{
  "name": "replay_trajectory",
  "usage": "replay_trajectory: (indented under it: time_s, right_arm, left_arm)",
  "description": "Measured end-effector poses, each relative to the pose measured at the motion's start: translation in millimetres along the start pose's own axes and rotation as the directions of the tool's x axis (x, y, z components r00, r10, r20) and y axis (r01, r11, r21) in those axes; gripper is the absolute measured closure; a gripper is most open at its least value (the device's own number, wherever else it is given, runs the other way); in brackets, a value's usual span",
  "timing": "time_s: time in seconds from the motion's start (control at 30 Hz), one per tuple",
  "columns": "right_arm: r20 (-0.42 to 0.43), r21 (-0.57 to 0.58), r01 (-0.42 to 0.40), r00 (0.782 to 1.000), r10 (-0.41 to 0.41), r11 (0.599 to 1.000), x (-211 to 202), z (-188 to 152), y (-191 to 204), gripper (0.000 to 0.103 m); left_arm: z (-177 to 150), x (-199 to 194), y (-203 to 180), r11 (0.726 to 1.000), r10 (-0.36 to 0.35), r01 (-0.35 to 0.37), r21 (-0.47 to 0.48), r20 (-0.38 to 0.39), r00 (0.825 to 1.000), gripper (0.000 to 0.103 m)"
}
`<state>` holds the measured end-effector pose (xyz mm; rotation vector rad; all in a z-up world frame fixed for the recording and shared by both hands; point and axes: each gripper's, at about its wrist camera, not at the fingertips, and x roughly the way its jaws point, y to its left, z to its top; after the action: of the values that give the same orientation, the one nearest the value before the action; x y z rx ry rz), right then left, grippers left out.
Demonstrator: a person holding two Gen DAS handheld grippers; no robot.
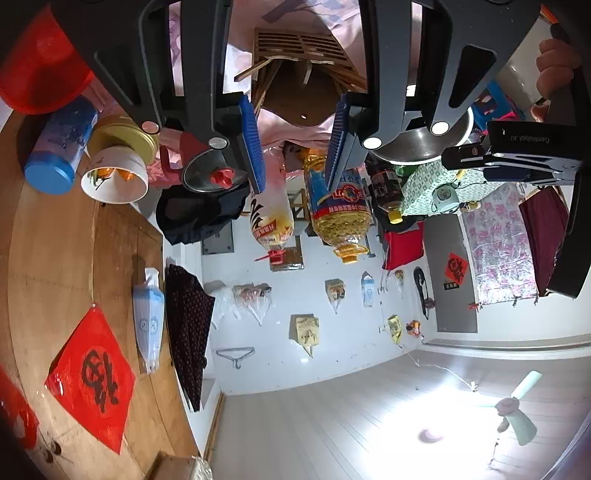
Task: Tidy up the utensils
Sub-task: 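Raise both open tools up and back from the wooden holder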
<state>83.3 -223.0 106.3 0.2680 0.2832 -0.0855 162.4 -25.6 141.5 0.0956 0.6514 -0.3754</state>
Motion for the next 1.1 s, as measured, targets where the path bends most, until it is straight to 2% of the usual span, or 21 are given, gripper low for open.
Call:
replay_trajectory:
  time_s: [0.3, 0.57, 0.87, 0.97, 1.07, 1.1]
  right_arm:
    - [0.04, -0.023, 0.01, 0.999, -0.009, 1.0, -39, 5, 11, 0.062]
    - [0.04, -0.042, 0.021, 0.999, -0.019, 0.999, -62, -3, 17, 0.051]
    - [-0.067, -0.008, 0.047, 0.997, -0.048, 0.999, -73, -44, 10, 0.043]
    - [-0.101, 0.009, 0.073, 0.992, -0.072, 0.997, -74, -56, 5, 0.035]
    - [-0.147, 0.051, 0.099, 0.985, -0.09, 0.994, -77, -69, 1, 0.017]
    - [-0.155, 0.055, 0.121, 0.982, -0.112, 0.991, -78, -73, 1, 0.007]
  left_arm:
    - [-10, -33, -6, 1.0, 0.018, -0.019, 0.008, 0.044, 0.999, 0.008]
    - [-26, -57, -12, 0.997, 0.08, -0.081, 0.008, 0.081, 0.994, 0.006]
    - [-73, -47, -10, 0.99, 0.136, -0.136, -0.021, -0.007, 0.991, 0.006]
    - [-95, -38, -5, 0.988, 0.146, -0.149, -0.044, -0.061, 0.987, 0.006]
    - [-118, -29, -2, 0.984, 0.154, -0.163, -0.067, -0.119, 0.981, 0.006]
    - [-123, -26, -2, 0.984, 0.157, -0.167, -0.069, -0.131, 0.979, 0.006]
